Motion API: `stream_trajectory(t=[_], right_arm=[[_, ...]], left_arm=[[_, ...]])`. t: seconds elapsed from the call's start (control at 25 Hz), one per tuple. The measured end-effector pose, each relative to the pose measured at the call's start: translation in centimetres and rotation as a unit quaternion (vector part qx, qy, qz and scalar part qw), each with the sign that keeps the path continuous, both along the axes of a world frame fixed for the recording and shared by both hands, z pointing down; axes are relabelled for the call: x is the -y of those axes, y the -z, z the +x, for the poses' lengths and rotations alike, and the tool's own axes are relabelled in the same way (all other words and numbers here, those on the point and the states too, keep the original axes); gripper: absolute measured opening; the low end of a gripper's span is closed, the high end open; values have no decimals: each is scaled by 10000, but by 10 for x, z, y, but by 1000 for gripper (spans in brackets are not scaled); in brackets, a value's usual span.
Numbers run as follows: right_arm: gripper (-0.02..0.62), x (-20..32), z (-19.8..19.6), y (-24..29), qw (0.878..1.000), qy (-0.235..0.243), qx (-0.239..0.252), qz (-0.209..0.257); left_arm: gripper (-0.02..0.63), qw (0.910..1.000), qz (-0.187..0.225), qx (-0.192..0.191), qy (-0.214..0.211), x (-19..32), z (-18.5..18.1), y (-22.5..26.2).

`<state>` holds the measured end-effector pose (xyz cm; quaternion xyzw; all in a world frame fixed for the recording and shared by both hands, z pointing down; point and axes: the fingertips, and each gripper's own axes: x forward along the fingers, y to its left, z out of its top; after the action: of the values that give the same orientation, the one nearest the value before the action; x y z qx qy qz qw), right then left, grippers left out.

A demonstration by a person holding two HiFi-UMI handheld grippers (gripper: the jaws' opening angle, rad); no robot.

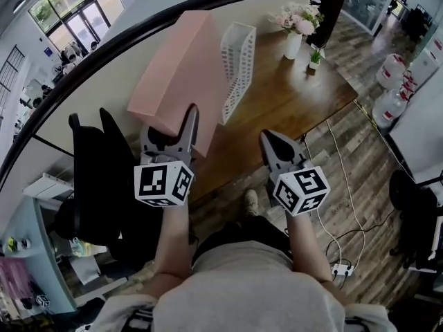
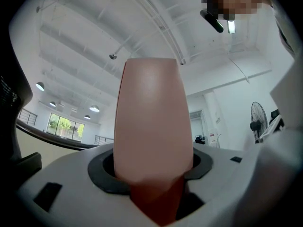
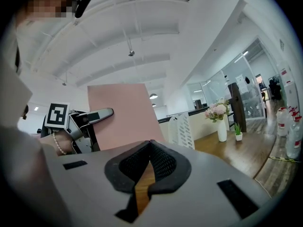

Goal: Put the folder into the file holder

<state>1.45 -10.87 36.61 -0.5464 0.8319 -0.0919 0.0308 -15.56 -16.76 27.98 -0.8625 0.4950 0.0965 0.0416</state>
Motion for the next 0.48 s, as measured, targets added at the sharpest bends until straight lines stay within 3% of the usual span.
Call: stream_trajectory(t=[0.48], right_arm=[[9, 69, 9, 20, 9993, 316, 28, 209]], left_arm=[[296, 9997, -143, 172, -56, 44, 23, -5]])
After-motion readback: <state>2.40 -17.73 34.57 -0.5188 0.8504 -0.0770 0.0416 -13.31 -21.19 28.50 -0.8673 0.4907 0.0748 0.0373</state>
